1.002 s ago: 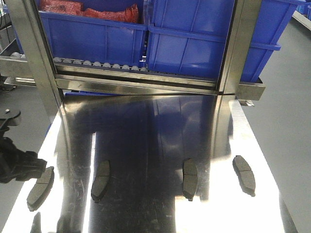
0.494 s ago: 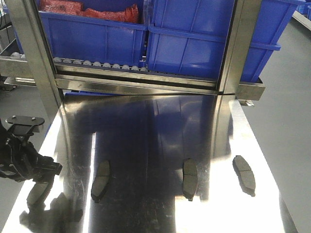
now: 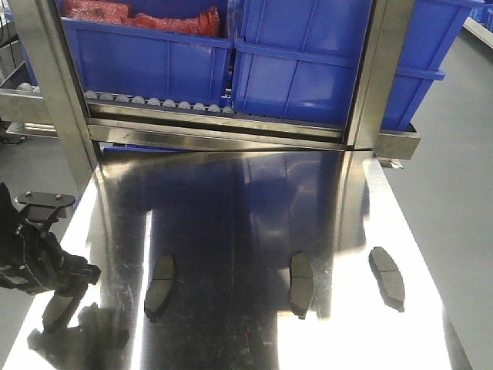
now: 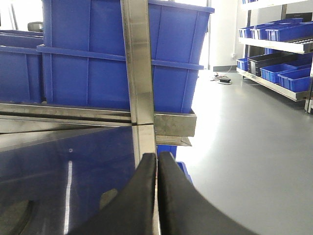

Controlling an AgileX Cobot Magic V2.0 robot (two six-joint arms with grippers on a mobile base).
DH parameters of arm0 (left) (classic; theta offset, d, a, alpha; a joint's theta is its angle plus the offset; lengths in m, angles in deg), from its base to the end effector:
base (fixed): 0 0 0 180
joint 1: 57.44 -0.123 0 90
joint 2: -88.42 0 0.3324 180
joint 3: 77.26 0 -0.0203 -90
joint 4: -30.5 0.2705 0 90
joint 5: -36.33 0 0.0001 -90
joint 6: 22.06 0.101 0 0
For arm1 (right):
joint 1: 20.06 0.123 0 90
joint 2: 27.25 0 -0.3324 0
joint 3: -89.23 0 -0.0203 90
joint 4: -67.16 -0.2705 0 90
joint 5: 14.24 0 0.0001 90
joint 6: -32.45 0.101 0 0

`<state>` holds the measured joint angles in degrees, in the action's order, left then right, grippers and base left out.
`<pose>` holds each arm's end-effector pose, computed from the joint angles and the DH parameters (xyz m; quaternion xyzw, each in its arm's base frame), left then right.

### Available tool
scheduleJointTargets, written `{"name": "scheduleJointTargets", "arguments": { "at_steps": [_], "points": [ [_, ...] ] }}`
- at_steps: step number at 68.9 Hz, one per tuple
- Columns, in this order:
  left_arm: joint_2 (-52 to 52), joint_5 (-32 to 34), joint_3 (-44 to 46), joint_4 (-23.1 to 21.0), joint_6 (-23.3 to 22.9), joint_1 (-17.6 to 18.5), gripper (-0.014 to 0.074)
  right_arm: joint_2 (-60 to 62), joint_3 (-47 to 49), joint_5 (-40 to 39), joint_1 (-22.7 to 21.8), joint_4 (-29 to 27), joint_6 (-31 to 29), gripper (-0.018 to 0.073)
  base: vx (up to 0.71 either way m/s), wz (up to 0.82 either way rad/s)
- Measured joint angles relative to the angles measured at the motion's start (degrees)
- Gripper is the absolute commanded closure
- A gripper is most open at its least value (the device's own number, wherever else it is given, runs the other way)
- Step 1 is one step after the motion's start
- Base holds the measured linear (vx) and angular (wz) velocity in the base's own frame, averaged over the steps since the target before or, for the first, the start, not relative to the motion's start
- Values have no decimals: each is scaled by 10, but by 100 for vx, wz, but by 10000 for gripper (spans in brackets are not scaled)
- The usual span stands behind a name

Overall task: Move and align brake pads A on conveyor
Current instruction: 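Close the left gripper on the grey brake pad and lift it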

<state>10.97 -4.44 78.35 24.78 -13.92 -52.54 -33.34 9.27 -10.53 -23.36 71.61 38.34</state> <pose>0.3205 -0.0341 0.2027 0.0789 0.9905 -0.0334 0.1079 0.0388 -0.0028 0.1975 0.0310 0.7049 -0.0132 0.7085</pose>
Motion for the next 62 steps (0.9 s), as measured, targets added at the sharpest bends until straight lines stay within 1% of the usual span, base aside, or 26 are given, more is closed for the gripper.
{"name": "scheduleJointTargets", "arguments": {
  "at_steps": [13,23,33,39,44,49,54,56,57,59,60,62],
  "points": [
    [2,0,0,0,0,5,125,0,0,0,0,0,0,571,0,0],
    [25,-3,0,0,0,12,125,0,0,0,0,0,0,571,0,0],
    [36,-5,6,4,-16,14,127,0,0,0,0,0,0,571,0,0],
    [36,-5,6,7,-23,16,147,0,0,0,0,0,0,571,0,0],
    [36,-5,6,8,-25,16,192,0,0,0,0,0,0,571,0,0],
    [37,-5,6,11,-26,16,275,0,0,0,0,0,0,571,0,0],
    [37,-5,6,15,-26,16,394,0,0,0,0,0,0,571,0,0],
    [37,-5,6,17,-27,16,463,0,0,0,0,0,0,571,0,0],
    [37,-5,7,17,-28,16,477,0,0,0,0,0,0,571,0,0],
    [37,-5,7,17,-30,16,533,0,0,0,0,0,0,571,0,0],
    [36,-4,7,17,-31,16,575,0,0,0,0,0,0,571,0,0],
    [35,-3,7,17,-35,16,605,0,0,0,0,0,0,571,0,0]
  ]
}}
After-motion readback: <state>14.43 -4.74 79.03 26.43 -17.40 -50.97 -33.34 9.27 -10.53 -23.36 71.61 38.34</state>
